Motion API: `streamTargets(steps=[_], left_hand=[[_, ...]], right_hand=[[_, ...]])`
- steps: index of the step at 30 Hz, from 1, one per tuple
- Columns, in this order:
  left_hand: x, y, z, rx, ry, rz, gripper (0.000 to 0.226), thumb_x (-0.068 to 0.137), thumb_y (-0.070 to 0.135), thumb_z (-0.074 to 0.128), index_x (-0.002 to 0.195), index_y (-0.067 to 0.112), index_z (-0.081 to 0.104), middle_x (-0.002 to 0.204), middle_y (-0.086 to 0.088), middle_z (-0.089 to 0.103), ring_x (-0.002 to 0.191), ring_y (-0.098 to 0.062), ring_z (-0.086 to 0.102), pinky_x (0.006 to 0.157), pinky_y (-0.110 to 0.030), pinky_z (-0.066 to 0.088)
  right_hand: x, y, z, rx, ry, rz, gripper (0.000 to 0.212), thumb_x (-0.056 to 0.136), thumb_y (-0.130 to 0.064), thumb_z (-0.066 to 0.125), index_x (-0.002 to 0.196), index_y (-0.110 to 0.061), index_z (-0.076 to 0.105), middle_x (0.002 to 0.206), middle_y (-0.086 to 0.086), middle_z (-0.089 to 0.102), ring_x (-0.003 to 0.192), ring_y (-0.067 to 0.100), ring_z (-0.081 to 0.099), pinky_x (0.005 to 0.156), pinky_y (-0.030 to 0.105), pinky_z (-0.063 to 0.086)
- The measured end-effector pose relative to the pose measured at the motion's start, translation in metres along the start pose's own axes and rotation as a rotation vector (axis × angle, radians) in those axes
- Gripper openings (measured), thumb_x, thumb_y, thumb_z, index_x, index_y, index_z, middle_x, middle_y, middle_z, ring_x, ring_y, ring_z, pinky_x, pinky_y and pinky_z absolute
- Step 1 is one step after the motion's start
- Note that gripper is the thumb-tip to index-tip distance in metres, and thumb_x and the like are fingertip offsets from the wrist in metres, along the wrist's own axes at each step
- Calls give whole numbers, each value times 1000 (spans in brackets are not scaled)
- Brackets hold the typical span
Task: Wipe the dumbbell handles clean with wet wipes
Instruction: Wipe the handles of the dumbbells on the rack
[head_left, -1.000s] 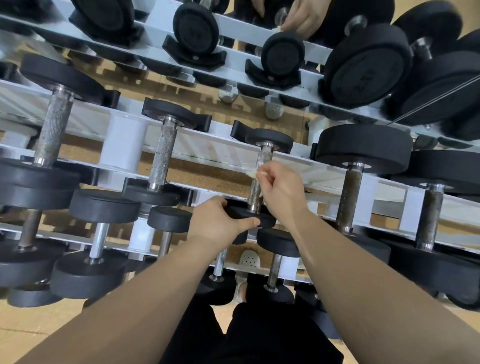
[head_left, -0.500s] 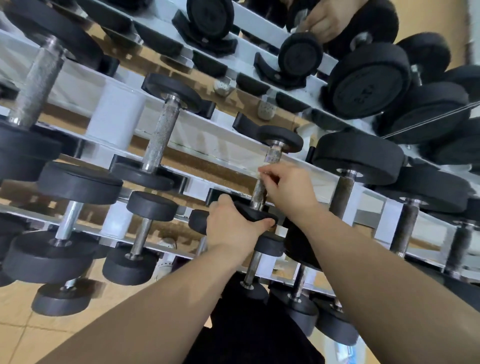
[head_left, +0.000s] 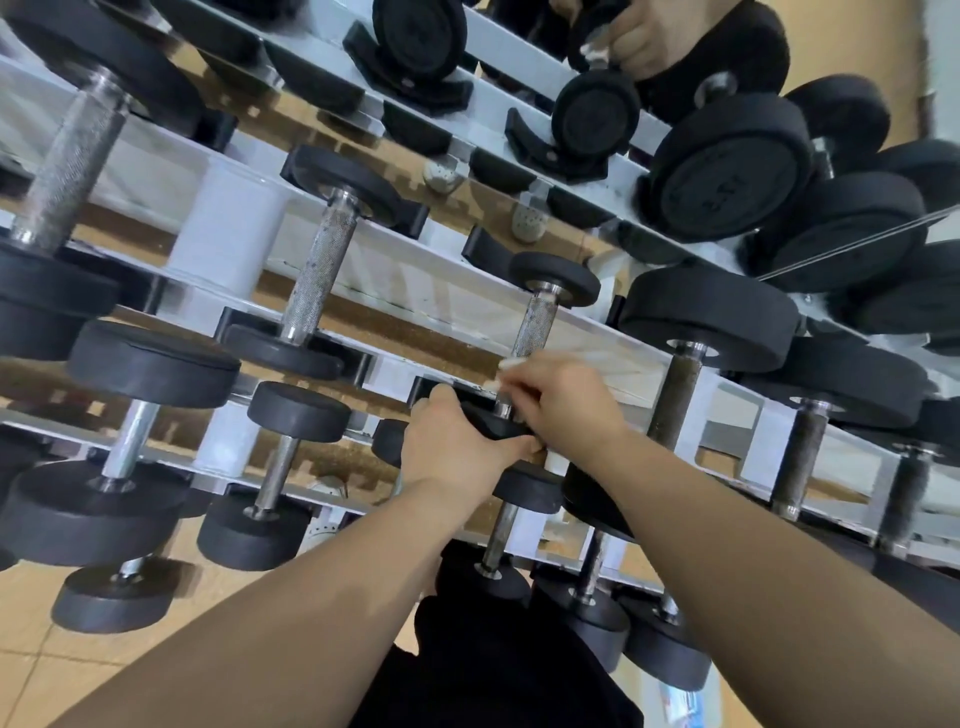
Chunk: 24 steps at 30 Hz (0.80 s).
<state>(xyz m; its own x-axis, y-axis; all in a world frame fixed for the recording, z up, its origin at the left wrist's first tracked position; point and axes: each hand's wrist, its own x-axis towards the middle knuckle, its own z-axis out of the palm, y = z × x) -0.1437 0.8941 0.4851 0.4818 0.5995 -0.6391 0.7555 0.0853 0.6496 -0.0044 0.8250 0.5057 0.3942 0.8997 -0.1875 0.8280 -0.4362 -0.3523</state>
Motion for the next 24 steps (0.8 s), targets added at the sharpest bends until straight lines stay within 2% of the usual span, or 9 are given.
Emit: streamTargets(steps=[4,8,11,13,15,18,20,22,24], left_hand=[[1,-1,-4,10,-22,-12,77,48,68,88,96,22,50,101,1,61,88,-18,63,77,-41,58],[-1,-4,-17,37,-83,7,58,67,63,82,98,24,52,93,8,61,87,-11,61,67,-25,48],[-2,-5,-31,55,-107,22,41,81,53,76,80,36,40,79,18,52,73,3,49,67,-25,41],[0,-6,-33,82,-21,43,31,79,54,74,81,38,47,83,15,56,81,-5,56,77,-27,45],[-1,-6,-27,132,71,80,48,68,63,69,98,26,60,96,4,63,97,-17,61,86,-36,54],[-6,6,-14,250,92,93,92,56,73,75,121,12,54,111,-4,61,110,-24,57,93,-42,53],[-7,16,-8,303,133,72,92,51,73,82,115,14,53,108,-3,60,108,-24,58,89,-40,54],[-5,20,-8,336,156,63,85,50,71,85,107,17,53,104,-3,63,104,-25,61,82,-35,54],[-1,22,-11,358,122,53,89,56,65,88,121,14,56,112,-5,65,110,-25,61,81,-29,47]], right_hand=[[14,12,-1,-47,-44,-71,12,92,-21,64,87,-17,74,78,1,63,72,27,62,63,40,53],[46,16,-10,118,176,204,12,96,-24,62,99,-22,73,94,-2,67,88,16,62,81,31,51],[34,5,2,288,162,266,6,99,-24,59,100,-23,64,82,-11,61,74,5,56,68,23,43],[16,0,16,338,108,216,6,98,-20,58,103,-20,63,73,-18,49,66,-2,48,63,23,36],[1,2,28,405,115,220,8,96,-13,59,101,-18,62,73,-20,48,66,-4,47,63,22,34],[10,6,31,565,202,377,16,97,-7,52,98,-21,57,72,-13,54,63,-1,50,57,16,34],[28,8,25,640,265,469,14,99,-9,49,101,-22,53,78,-8,56,67,3,51,57,16,35],[42,12,20,704,296,518,11,100,-13,47,102,-23,49,83,-4,57,72,12,53,61,25,38],[42,11,19,754,284,525,10,100,-15,47,101,-24,49,86,-3,58,75,17,55,66,33,41]])
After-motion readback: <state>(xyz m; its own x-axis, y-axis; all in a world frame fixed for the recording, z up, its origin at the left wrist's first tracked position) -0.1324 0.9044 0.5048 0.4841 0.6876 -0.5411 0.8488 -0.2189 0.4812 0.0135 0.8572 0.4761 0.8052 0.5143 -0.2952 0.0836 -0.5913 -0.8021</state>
